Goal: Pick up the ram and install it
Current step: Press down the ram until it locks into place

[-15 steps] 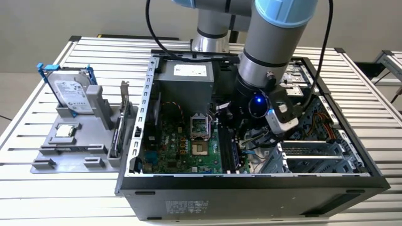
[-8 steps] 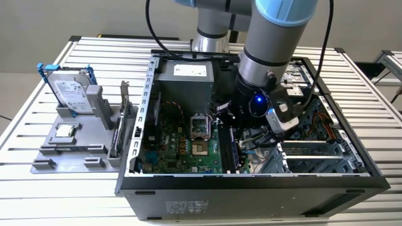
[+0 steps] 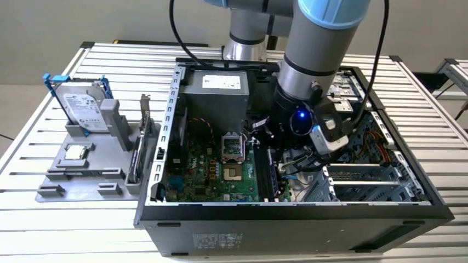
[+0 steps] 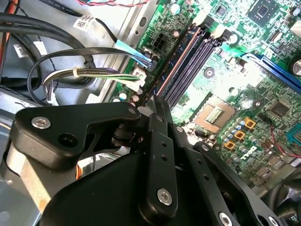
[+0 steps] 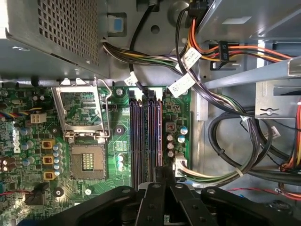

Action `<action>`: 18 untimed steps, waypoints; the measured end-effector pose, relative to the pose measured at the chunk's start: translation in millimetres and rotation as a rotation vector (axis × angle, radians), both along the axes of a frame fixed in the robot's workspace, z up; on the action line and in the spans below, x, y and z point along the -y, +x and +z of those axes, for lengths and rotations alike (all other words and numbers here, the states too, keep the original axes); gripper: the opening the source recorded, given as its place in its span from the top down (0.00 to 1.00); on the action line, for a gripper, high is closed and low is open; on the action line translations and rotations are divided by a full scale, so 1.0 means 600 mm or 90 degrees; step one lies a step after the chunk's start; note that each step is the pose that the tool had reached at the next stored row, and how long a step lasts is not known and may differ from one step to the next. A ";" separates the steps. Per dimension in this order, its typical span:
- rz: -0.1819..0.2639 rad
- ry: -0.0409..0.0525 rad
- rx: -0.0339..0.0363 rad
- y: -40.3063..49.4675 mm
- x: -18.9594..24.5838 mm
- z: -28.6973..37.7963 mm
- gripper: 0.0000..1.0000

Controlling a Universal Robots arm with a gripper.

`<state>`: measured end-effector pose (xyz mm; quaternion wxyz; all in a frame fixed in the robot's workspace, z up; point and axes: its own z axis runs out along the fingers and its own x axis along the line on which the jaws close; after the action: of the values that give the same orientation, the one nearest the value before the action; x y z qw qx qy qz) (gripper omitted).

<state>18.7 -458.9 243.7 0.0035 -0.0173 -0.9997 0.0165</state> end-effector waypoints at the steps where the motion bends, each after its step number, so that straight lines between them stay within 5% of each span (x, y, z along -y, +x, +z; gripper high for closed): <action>1: 0.000 0.0000 0.0000 0.000 0.0000 0.000 1.00; 18: 0.000 0.0000 0.0000 0.000 0.0000 0.007 1.00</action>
<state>18.7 -458.9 247.6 0.0035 -0.0172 -0.9997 0.0165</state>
